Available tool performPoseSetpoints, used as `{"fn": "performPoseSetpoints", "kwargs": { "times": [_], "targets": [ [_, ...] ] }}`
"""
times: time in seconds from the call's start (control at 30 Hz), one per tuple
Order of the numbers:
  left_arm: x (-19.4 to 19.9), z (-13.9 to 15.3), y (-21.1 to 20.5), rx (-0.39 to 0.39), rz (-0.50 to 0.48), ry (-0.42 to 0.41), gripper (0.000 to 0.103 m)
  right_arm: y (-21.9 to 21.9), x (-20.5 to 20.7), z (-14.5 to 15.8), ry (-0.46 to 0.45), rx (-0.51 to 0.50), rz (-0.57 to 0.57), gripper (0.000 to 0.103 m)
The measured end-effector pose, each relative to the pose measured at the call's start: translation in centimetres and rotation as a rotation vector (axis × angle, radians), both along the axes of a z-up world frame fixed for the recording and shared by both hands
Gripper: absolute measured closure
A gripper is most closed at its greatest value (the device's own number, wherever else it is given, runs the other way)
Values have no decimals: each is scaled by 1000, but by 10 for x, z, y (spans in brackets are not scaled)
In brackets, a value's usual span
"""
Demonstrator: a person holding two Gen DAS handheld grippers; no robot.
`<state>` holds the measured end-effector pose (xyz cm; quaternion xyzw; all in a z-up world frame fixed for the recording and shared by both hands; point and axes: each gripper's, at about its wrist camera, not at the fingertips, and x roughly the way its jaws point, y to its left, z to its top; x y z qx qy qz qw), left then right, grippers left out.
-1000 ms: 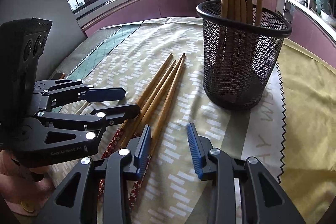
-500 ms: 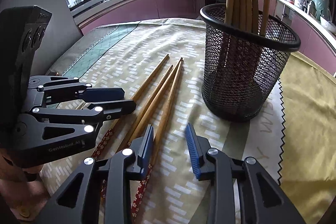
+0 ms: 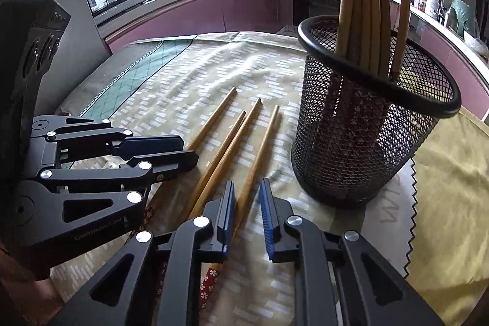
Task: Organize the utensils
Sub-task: 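Grasp a chopstick with the right tool while the left tool grasps another, lifting both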
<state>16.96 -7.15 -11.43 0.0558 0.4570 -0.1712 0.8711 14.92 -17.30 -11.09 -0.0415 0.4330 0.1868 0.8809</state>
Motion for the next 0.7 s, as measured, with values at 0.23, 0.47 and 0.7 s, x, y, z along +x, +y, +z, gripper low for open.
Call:
{"fn": "performPoseSetpoints", "kwargs": {
  "times": [0.23, 0.47, 0.7],
  "targets": [
    [1, -1, 1, -11, 26, -6, 91, -7, 2, -1, 10, 46, -17, 94],
    [-4, 0, 4, -29, 50, -2, 95, -17, -1, 0, 28, 97, -26, 97],
    [-12, 8, 8, -34, 52, -21, 95, -25, -8, 4, 22, 117, -26, 97]
  ]
}}
